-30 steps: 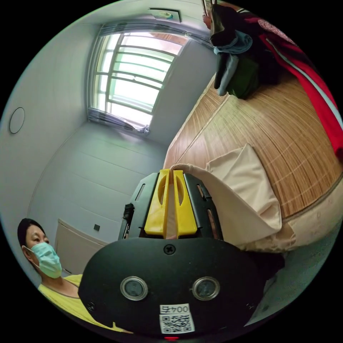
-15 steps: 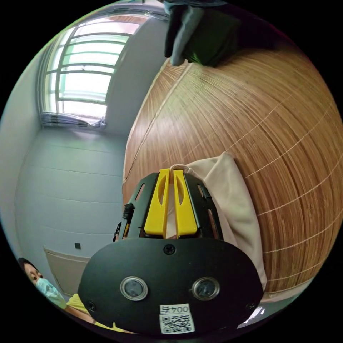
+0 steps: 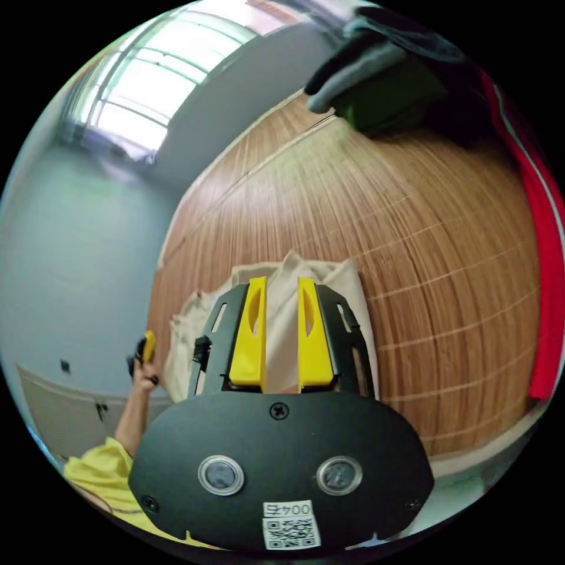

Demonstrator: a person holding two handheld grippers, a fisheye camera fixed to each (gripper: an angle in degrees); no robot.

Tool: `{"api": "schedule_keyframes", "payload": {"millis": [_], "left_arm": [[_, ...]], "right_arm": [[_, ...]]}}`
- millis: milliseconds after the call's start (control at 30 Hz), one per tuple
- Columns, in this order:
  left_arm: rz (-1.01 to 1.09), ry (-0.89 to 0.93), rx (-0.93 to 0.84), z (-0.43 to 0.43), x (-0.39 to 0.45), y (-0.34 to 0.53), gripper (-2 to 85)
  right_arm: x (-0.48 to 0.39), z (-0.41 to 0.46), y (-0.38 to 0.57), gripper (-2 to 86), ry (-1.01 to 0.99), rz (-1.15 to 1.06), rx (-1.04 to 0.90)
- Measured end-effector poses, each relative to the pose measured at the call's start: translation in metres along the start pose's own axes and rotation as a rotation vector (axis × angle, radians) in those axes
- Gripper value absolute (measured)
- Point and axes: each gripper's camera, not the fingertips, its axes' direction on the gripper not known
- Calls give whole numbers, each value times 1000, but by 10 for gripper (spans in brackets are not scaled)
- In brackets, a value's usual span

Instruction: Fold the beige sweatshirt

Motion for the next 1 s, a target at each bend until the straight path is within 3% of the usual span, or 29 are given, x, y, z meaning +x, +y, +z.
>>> {"api": "schedule_keyframes", "payload": {"millis": [167, 267, 567, 1000], "left_arm": [[508, -290, -214, 59, 109, 43, 28], [673, -419, -316, 116, 156, 60, 39], [664, -662, -509, 260, 184, 78, 87], [614, -695, -470, 300, 196, 96, 32]], "right_arm": [[-72, 20, 109, 82, 225, -219, -125], [-87, 54, 146, 83, 319, -245, -188], [-101, 81, 192, 80, 348, -191, 5], [-111, 89, 213, 76, 327, -187, 64]]}}
